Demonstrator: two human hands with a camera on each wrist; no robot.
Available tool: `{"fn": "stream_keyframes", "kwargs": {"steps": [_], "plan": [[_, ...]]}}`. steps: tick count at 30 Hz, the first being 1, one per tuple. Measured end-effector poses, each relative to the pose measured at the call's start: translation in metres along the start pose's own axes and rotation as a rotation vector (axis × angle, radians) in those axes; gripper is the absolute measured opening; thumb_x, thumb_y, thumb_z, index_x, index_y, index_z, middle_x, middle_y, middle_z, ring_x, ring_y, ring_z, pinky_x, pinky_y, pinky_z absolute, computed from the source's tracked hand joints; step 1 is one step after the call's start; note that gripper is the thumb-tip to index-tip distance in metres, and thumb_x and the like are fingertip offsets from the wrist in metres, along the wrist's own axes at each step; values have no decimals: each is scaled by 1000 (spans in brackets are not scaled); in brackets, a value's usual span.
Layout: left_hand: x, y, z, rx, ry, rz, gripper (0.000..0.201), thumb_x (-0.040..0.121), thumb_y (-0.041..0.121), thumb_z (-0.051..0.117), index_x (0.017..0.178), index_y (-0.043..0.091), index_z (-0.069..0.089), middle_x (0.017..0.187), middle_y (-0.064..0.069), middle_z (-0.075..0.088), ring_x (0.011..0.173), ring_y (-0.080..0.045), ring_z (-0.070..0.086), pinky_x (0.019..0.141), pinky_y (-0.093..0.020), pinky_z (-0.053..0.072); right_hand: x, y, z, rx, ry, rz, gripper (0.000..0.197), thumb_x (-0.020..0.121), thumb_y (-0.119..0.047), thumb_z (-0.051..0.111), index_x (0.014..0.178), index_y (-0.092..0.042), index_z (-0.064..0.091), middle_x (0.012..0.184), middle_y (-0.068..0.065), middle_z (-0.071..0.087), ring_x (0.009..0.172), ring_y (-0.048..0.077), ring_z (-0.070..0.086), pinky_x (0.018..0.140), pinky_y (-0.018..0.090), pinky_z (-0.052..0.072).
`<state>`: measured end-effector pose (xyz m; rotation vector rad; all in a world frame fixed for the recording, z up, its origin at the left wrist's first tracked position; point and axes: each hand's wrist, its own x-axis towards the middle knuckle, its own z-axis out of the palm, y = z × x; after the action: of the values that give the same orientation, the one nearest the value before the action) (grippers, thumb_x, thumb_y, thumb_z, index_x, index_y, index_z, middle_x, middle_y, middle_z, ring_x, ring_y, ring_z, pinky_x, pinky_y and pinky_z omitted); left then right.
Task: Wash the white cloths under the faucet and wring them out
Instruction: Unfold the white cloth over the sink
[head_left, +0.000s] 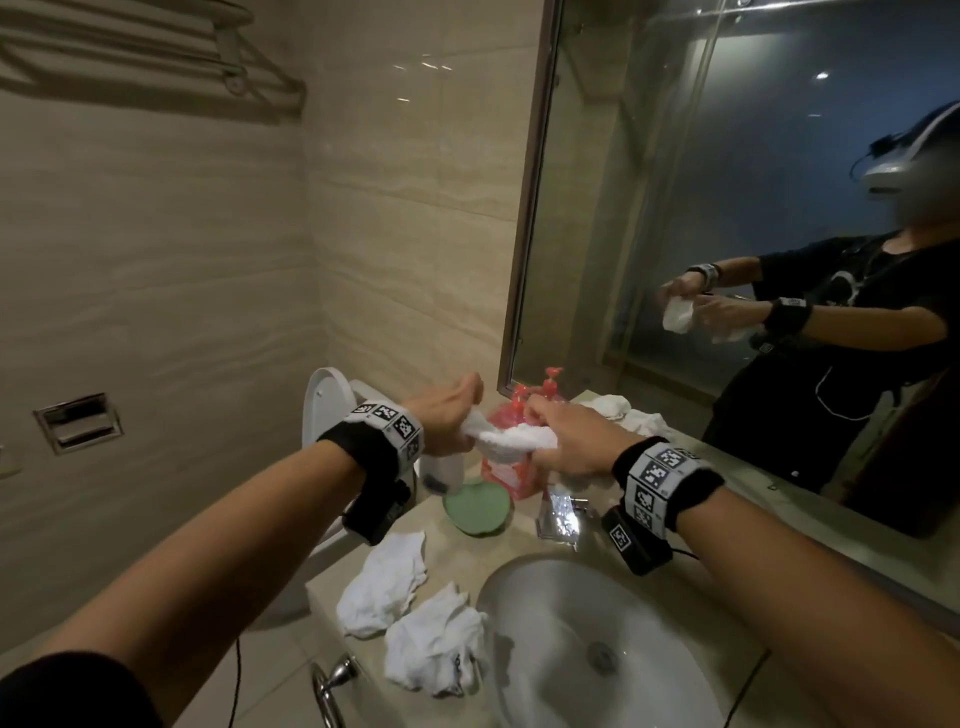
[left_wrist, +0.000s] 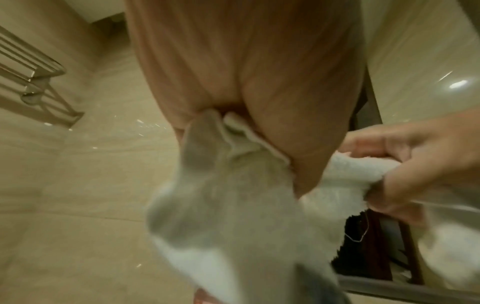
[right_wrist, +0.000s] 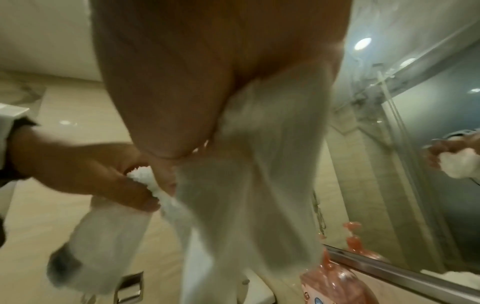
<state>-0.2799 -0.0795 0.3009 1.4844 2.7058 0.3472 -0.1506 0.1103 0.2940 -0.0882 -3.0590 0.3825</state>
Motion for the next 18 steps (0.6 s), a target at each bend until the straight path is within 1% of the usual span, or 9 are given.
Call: {"fn": "stream_keyframes", "kwargs": {"steps": [3, 5, 7, 10, 11, 13, 16, 17, 18], "plan": [[7, 4, 3, -105, 33, 75, 22, 85, 27, 74, 102, 18, 62, 103, 0, 56, 87, -19, 57, 76, -30, 43, -5, 15, -6, 56, 70, -49, 22, 91, -38, 69, 110, -31, 61, 101, -10, 58, 94, 15, 56, 79, 32, 46], [13, 5, 3, -193, 42, 84, 21, 84, 26, 76, 98, 13, 68, 93, -2, 65, 83, -20, 61, 74, -31, 49, -9, 23, -7, 61, 90, -79, 20, 98, -38, 63, 114, -29, 69, 107, -5, 62, 98, 12, 53, 90, 35, 46], [18, 2, 2, -279, 57, 80, 22, 83, 29, 78, 90, 10, 71, 84, -7, 69, 74, -21, 60, 69, -31, 47, -11, 32, -5, 89, 158, -104, 25, 102, -34, 56, 117, -21, 72, 112, -6, 63, 104, 8, 50, 94, 32, 42], [23, -1, 6, -421, 68, 49, 27, 92, 40, 65, 75, 18, 64, 67, -2, 60, 59, -18, 53, 53, -25, 40, -14, 42, 0, 239, 307, 42, 23, 104, -35, 53, 105, -20, 71, 95, -12, 63, 93, 12, 58, 77, 28, 42], [24, 2, 9, -493, 65, 7, 31, 96, 42, 58, 78, 18, 65, 69, -3, 61, 58, -19, 56, 50, -26, 44, -15, 46, 2, 305, 359, 126, 22, 103, -37, 55, 98, -21, 68, 87, -11, 62, 84, 13, 59, 71, 27, 41], [30, 16, 16, -642, 80, -94, 40, 101, 44, 46, 90, 13, 69, 77, -10, 66, 63, -23, 60, 53, -28, 50, -17, 47, 6, 465, 472, 269, 27, 100, -41, 58, 86, -19, 63, 75, -7, 59, 73, 14, 56, 64, 28, 41], [42, 46, 23, -952, 118, -229, 48, 103, 43, 40, 80, 8, 64, 70, -12, 59, 53, -19, 56, 43, -21, 46, -15, 24, 21, 733, 618, 382, 35, 101, -47, 53, 78, -20, 56, 71, -4, 53, 67, 15, 51, 56, 25, 41], [45, 57, 24, -1063, 104, -261, 48, 103, 44, 39, 84, 7, 63, 76, -13, 59, 58, -21, 58, 47, -25, 50, -11, 11, 28, 823, 630, 365, 36, 102, -49, 51, 81, -21, 58, 71, -4, 56, 63, 12, 53, 53, 22, 43], [48, 68, 24, -1124, 98, -266, 47, 104, 45, 37, 90, 8, 63, 86, -15, 62, 71, -26, 62, 60, -33, 56, -7, -3, 34, 886, 621, 331, 36, 102, -53, 48, 86, -23, 61, 73, -5, 61, 60, 8, 56, 51, 19, 45]]}}
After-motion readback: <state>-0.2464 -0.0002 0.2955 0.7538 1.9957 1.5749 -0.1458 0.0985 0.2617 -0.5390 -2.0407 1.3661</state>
